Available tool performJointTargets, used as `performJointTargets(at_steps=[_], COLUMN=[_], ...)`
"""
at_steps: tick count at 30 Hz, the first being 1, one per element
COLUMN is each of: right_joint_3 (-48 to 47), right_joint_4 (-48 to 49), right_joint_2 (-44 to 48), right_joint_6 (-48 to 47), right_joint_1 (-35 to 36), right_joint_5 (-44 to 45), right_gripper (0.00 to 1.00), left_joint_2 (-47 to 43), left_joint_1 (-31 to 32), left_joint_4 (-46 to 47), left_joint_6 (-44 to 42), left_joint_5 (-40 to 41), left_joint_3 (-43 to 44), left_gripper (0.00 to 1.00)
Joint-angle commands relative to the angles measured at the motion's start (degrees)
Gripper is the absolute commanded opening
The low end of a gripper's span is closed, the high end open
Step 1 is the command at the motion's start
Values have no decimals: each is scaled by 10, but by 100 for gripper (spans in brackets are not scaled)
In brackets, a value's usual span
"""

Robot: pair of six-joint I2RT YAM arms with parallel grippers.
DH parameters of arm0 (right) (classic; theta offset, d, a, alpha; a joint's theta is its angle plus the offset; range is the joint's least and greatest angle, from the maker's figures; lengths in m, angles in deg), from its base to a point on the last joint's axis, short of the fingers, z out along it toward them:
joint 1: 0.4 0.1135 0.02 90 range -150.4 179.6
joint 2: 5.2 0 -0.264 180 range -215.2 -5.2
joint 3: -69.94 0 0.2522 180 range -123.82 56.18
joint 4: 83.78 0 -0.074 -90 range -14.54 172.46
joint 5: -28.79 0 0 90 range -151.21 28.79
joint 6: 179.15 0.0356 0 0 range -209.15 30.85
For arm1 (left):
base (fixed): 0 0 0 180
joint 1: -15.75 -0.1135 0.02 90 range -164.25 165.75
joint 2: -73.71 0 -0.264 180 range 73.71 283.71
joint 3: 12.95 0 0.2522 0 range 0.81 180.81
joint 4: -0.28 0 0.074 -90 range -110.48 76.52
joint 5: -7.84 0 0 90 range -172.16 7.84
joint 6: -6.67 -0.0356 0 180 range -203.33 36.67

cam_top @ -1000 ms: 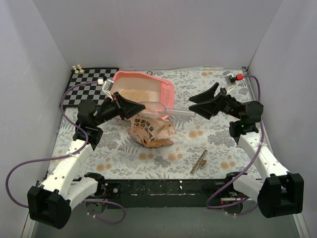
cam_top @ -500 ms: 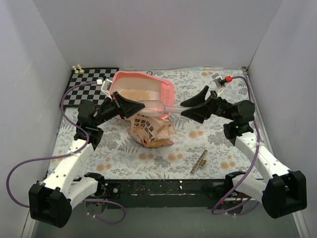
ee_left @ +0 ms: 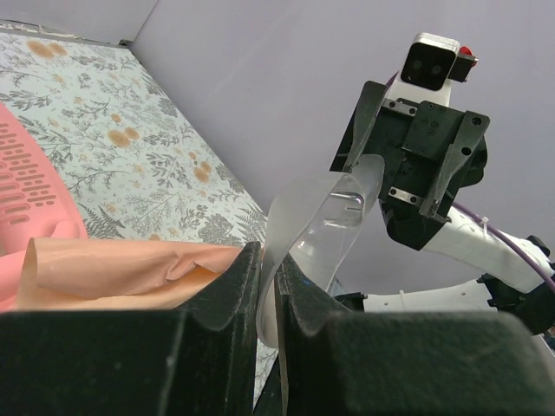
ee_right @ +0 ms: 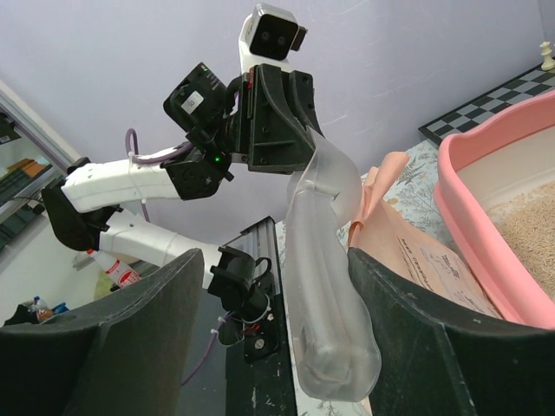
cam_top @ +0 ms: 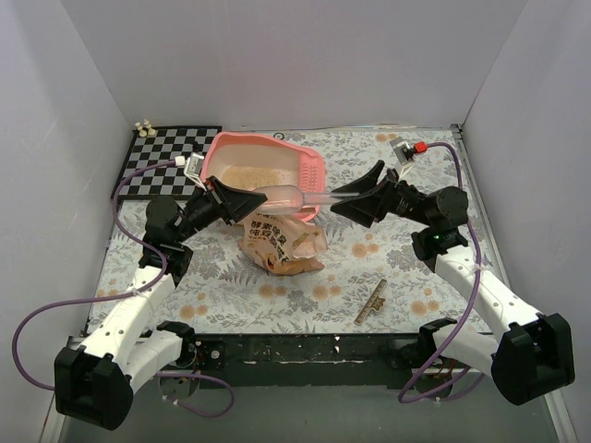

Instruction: Fill the litter box with clean litter

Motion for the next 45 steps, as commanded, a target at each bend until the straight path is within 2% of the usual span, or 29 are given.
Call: performJointTargets(at_steps=[1, 10, 22, 30, 33, 34, 35, 36, 39, 42, 45], right_joint_3=[-13, -14, -32, -33, -35, -36, -37, -38, -38, -43, -52], right_joint_4=[25, 37, -13, -9, -14, -18, -25, -35, -54, -90, -142], right_joint_2=[5, -7, -7, -10, -10, -10, -9, -8, 0, 15, 42], right_joint_6=[-10, -10, -44, -49, -54, -56, -60, -65, -80, -102, -135], right_joint_1=[9, 21, 23, 23, 23, 23, 23, 23, 23, 24, 23], right_joint_5=[17, 30, 24, 27, 27, 28, 29, 31, 37, 43, 62], right_gripper=[73, 61, 52, 46, 33, 24, 8, 1, 1, 1, 1], left_joint_2=[-19, -21, -16, -13, -12, -11, -12, -14, -17, -23, -29], left_joint_1=[-3, -3, -3, -3, -3, -3, -3, -4, -4, -3, -4], left_joint_4=[22, 32, 7, 12, 12, 11, 7, 5, -8, -27, -67], left_joint_6=[7, 17, -11, -11, -14, -16, -20, -25, -43, -60, -92], left_joint_5=[23, 29, 9, -1, -11, -14, -15, -16, -23, -30, -32], left_joint_3=[-6, -14, 7, 2, 2, 3, 3, 3, 8, 15, 34], left_gripper=[0, 0, 0, 0, 0, 0, 0, 0, 16, 46, 57])
